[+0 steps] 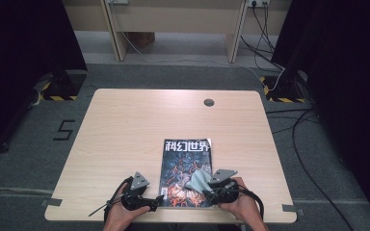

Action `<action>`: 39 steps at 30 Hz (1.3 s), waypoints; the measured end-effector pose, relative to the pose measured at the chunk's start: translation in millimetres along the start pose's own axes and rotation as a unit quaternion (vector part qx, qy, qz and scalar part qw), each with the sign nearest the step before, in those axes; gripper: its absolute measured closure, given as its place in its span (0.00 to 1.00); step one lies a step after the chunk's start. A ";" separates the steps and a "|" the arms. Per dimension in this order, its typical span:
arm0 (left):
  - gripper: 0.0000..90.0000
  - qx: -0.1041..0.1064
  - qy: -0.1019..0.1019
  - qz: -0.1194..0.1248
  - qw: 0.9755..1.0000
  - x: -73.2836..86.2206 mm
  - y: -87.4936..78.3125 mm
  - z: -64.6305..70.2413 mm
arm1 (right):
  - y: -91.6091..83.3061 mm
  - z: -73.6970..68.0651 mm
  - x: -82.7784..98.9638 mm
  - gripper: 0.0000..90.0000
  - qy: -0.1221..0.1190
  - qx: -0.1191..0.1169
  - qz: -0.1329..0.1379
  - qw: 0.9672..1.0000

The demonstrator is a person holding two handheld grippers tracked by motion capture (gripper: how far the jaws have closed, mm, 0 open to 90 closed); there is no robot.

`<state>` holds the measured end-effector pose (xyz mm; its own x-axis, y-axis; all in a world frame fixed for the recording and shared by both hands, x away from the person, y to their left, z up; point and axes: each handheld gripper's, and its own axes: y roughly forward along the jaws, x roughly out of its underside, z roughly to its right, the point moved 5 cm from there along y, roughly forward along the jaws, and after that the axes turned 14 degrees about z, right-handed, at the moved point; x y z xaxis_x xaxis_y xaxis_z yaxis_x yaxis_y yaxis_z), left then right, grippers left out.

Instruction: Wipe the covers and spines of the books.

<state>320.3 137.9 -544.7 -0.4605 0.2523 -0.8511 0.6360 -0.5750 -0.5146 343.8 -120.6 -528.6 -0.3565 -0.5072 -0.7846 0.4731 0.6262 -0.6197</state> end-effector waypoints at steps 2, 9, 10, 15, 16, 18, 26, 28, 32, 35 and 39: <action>0.21 -0.002 0.008 -0.002 1.000 -0.5 0.1 0.0 | 3.9 4.7 -2.4 0.66 0.001 0.007 0.002 1.000; 0.18 -0.005 0.006 -0.002 1.000 0.8 1.3 -0.3 | 16.9 25.7 -12.3 0.67 0.006 0.021 0.003 1.000; 0.18 -0.004 0.003 -0.002 1.000 1.1 1.3 -0.6 | 19.6 30.9 -14.0 0.67 0.009 0.024 0.007 1.000; 0.18 -0.003 0.000 -0.002 1.000 1.2 1.4 -0.6 | 35.2 54.5 -25.2 0.67 0.027 0.046 0.008 0.999; 0.18 -0.004 0.000 -0.002 1.000 1.3 1.3 -0.6 | 38.8 59.7 -28.2 0.66 0.027 0.051 0.007 0.998; 0.19 -0.004 0.003 -0.003 1.000 1.3 1.1 -0.5 | 43.8 66.1 -32.1 0.66 0.030 0.057 0.005 0.998; 0.19 0.001 -0.001 -0.004 1.000 1.4 1.4 -1.4 | 62.2 94.4 -44.4 0.65 0.043 0.087 0.018 0.995; 0.19 0.001 -0.006 -0.003 1.000 1.8 1.4 -1.5 | 65.8 99.2 -46.8 0.65 0.045 0.092 0.020 0.994; 0.19 0.003 -0.006 -0.004 1.000 1.7 1.6 -1.8 | 71.1 106.9 -49.9 0.65 0.048 0.102 0.028 0.993; 0.19 0.003 -0.004 -0.004 1.000 1.6 1.6 -1.7 | 73.2 110.0 -51.3 0.64 0.047 0.105 0.030 0.993; 0.19 0.004 -0.006 -0.004 1.000 1.7 1.7 -2.0 | 73.9 105.3 -52.7 0.64 0.045 0.111 0.025 0.992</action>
<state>321.9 138.9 -547.2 -0.4719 0.2477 -0.8461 0.6274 -0.5799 -0.5197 482.3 -109.9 -531.2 -0.3937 -0.4182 -0.8186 0.6546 0.4976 -0.5691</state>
